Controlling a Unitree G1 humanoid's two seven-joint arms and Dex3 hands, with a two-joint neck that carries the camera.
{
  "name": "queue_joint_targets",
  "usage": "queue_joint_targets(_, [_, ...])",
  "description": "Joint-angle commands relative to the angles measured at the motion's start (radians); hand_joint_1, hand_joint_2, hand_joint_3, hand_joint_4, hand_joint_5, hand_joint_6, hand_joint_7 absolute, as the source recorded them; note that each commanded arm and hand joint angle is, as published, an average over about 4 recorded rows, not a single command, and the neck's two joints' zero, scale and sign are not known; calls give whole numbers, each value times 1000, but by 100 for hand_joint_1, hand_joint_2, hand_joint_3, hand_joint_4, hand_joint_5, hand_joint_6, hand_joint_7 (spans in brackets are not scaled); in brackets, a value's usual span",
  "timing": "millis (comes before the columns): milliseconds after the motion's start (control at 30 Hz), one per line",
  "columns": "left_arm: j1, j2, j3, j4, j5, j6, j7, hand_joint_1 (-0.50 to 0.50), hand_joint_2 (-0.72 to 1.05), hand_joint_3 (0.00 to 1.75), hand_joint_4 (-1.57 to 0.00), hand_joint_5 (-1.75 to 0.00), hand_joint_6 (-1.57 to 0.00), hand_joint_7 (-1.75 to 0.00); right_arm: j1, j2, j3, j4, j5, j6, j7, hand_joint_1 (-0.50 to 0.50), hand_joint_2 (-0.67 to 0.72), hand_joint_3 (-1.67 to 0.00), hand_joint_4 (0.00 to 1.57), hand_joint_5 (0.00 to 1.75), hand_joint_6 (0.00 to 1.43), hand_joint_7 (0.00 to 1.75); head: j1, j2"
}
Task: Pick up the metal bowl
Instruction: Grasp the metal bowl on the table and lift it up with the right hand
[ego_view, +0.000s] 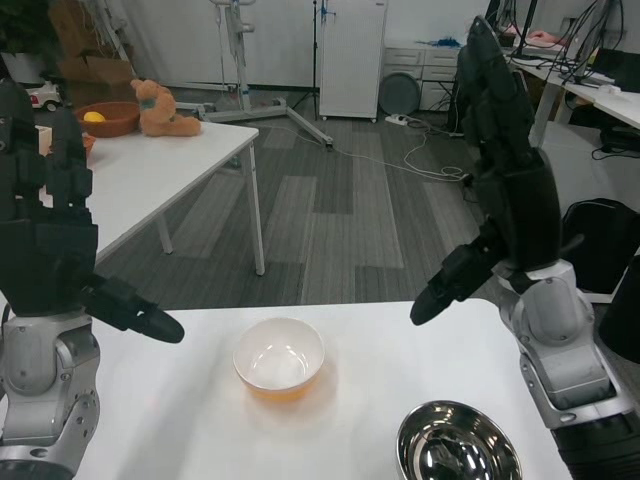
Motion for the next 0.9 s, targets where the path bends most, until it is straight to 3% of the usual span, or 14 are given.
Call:
queue_joint_targets(33, [0, -3, 7, 10, -1, -2, -2, -50, -72, 4, 0, 0, 0, 0, 2, -2, -4, 4, 13, 22, 21, -41, 68, 0, 0, 0, 0, 0, -22, -59])
queue_joint_targets(133, [5, -3, 11, 10, -2, -2, -2, -50, -72, 4, 0, 0, 0, 0, 40, -28, -6, 4, 75, 76, 79, -40, 66, 0, 0, 0, 0, 0, -59, -185])
queue_joint_targets(233, [9, -3, 12, 20, -8, -5, -2, -50, -72, 9, 0, 0, 0, 0, 100, -64, -64, -9, 116, 155, 131, -38, 66, 0, 0, 0, 0, 0, -90, -294])
queue_joint_targets(367, [15, -10, 16, 33, -20, -13, -10, -50, -72, 7, 0, 0, 0, 0, 216, -109, -145, -49, 267, 297, 227, -38, 63, 0, 0, 0, 0, 0, -101, -347])
queue_joint_targets(467, [18, -12, 24, 37, -22, -14, -12, -50, -72, 4, 0, 0, 0, 0, 321, -125, -197, -71, 386, 336, 246, -34, 55, 0, 0, 0, 0, 0, -113, -370])
queue_joint_targets(667, [18, -12, 39, 44, -22, -8, -12, -50, -72, 9, 0, 0, 0, 0, 431, -95, -241, -92, 422, 332, 251, -29, 52, 0, 0, 0, 0, 0, -150, -369])
queue_joint_targets(900, [-15, -6, 45, 61, -17, 33, -12, -50, -72, 9, 0, 0, 0, 0, 528, -16, -419, -118, 465, 470, 378, -25, 31, 0, 0, 0, 0, 0, -157, -399])
